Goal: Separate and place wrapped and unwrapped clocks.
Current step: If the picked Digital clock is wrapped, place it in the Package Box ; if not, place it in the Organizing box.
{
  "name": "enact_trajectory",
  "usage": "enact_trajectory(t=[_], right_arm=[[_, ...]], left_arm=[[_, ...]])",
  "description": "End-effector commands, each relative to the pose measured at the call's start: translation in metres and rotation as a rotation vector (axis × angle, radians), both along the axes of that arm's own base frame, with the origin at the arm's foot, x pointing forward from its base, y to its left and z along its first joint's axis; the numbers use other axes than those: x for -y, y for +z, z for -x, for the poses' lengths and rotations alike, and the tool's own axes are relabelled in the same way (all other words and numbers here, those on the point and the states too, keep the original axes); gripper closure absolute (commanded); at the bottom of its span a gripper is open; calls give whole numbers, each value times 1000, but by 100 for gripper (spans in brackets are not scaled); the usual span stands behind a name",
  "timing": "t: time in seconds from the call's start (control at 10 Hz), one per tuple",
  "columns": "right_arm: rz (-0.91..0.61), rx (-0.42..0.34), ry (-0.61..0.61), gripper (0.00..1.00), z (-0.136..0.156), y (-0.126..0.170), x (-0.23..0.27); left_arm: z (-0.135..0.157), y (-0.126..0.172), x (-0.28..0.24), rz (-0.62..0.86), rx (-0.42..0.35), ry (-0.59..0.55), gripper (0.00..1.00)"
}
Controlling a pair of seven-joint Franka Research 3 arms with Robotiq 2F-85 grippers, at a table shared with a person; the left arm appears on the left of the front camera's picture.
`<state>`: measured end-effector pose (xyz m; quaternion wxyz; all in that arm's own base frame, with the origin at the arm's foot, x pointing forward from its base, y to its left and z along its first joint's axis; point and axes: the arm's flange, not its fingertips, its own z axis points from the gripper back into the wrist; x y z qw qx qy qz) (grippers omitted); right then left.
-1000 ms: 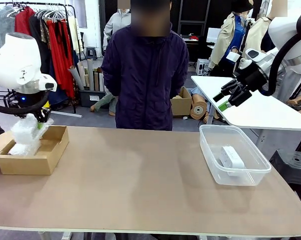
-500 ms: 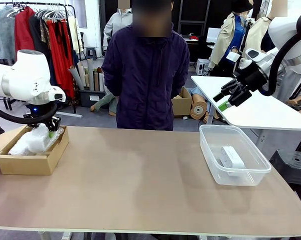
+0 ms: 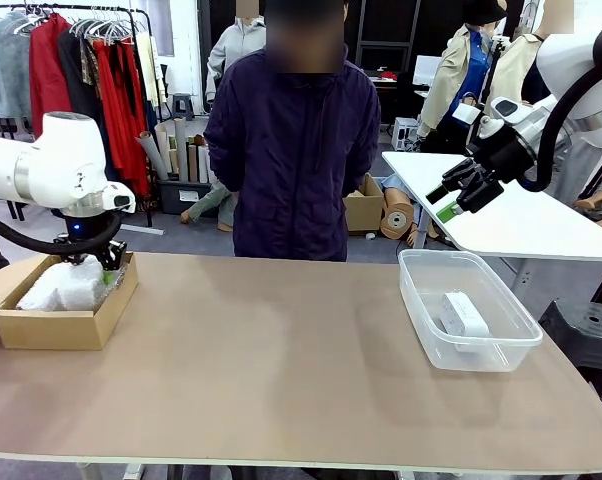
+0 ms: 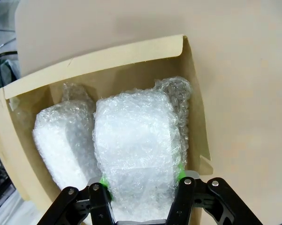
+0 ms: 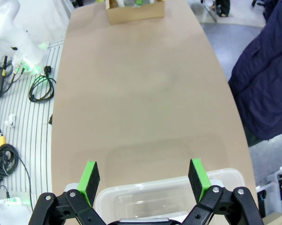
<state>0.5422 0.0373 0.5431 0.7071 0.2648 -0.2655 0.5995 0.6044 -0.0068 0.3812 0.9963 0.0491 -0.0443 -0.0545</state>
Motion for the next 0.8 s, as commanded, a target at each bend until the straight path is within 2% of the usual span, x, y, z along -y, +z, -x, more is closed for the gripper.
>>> enact_trajectory(t=[0.0, 0.3, 0.4, 0.7], right_arm=[[-1, -4, -12, 0, 0, 3, -2], [-1, -4, -12, 0, 0, 3, -2], [-1, -4, -12, 0, 0, 3, -2], [-1, -4, -12, 0, 0, 3, -2]], left_arm=[[-7, 3, 1, 8, -20, 3, 65], [-8, 2, -1, 8, -31, 3, 8], [-9, 3, 0, 7, -32, 2, 0], [-9, 8, -1, -1, -34, 7, 0]])
